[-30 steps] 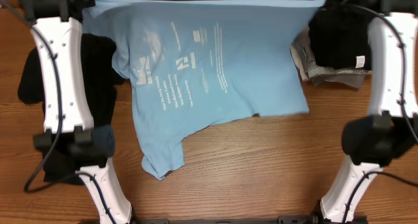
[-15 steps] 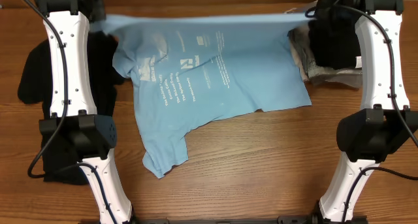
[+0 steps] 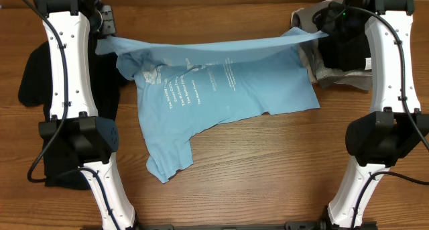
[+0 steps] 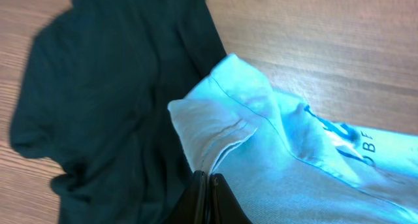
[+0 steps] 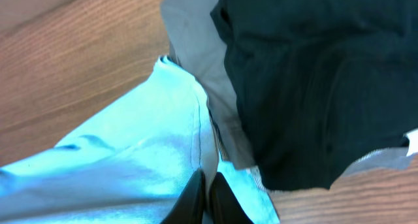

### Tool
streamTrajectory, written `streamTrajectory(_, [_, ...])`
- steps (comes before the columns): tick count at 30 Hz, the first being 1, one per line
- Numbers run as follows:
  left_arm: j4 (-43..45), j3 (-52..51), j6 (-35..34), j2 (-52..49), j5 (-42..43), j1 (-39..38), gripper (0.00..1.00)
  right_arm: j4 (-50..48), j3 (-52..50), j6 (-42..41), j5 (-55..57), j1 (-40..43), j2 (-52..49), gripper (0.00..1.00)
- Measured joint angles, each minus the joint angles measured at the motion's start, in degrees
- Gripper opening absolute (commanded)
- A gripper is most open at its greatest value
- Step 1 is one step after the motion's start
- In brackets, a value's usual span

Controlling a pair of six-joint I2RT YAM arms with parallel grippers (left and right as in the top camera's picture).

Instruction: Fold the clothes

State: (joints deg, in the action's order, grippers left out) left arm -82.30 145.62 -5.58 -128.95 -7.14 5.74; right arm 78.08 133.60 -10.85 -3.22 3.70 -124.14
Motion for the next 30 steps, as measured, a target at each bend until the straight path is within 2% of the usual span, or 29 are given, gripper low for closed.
streamTrajectory(6, [0.0, -3.0, 0.3, 0.0, 3.0, -0.2, 0.04, 1.0, 0.0, 0.2, -0.7, -0.9, 0.0, 0.04])
streamTrajectory(19, [-0.5, -2.3, 1.7, 0.9, 4.4, -0.9, 0.04, 1.7, 0.0, 0.2, -1.0, -3.0, 3.1, 0.04])
streamTrajectory(25, [0.6, 0.2, 2.8, 10.3, 4.0, -0.5, 0.04, 1.6, 0.0, 0.2, -0.2, -2.9, 17.5, 0.04])
streamTrajectory(30, [4.3, 2.3, 3.0, 26.0, 1.4, 1.2, 0.04, 1.0, 0.5, 0.2, 2.8, -2.2, 34.6, 0.04])
